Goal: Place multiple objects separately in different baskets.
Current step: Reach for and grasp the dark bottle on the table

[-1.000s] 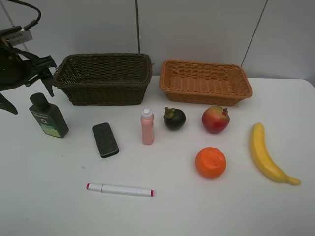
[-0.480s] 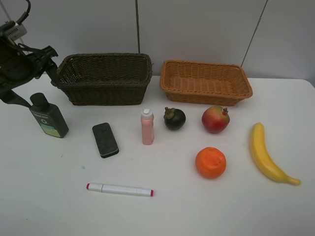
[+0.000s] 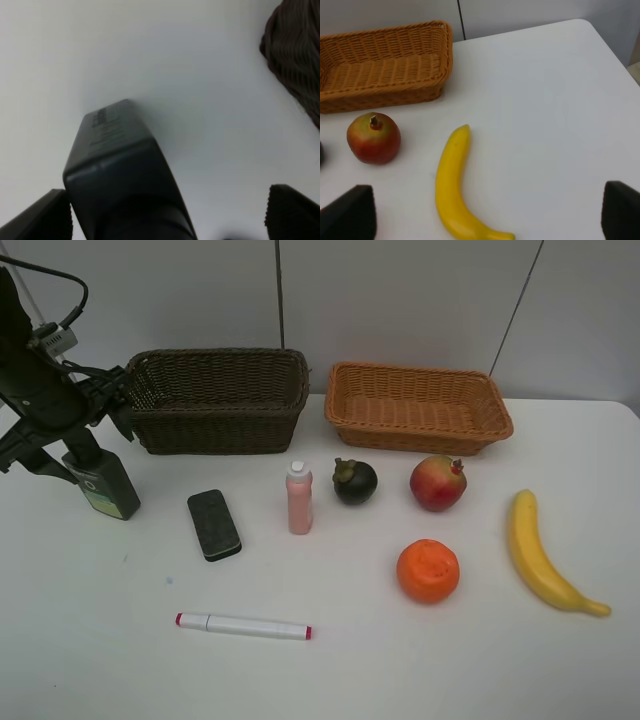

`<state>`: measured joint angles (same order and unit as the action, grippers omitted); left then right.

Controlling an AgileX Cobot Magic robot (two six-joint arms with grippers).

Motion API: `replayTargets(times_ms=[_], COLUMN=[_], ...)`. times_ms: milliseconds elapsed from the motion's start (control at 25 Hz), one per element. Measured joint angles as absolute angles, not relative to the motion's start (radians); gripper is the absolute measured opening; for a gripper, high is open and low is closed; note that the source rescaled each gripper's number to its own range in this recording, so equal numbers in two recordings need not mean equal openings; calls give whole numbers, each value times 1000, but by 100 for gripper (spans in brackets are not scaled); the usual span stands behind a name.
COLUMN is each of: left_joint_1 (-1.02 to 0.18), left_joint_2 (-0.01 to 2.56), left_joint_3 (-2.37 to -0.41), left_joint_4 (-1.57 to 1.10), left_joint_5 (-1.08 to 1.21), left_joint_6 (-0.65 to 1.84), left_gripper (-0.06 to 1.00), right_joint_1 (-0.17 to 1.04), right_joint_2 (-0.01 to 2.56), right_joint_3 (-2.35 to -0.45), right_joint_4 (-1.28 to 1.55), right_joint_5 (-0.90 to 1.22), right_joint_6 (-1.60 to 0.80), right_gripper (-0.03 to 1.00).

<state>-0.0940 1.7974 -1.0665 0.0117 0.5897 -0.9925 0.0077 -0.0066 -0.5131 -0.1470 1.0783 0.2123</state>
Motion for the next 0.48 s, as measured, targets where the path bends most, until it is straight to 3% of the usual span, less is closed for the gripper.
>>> replayTargets(times_ms=[320, 480], left_joint_1=[-94, -94], left_joint_2=[1842, 1842], left_joint_3=[-1066, -1066], left_joint_4=[12, 12], left_joint_5=[590, 595], left_joint_6=[-987, -985], left_gripper=[99, 88], right_joint_1=[8, 8], right_joint_2=[-7, -7], right_joint_3=[-513, -513], right_joint_4=[-147, -147], right_joint_5=[1078, 1078], right_joint_6=[212, 212], right_gripper=[100, 100])
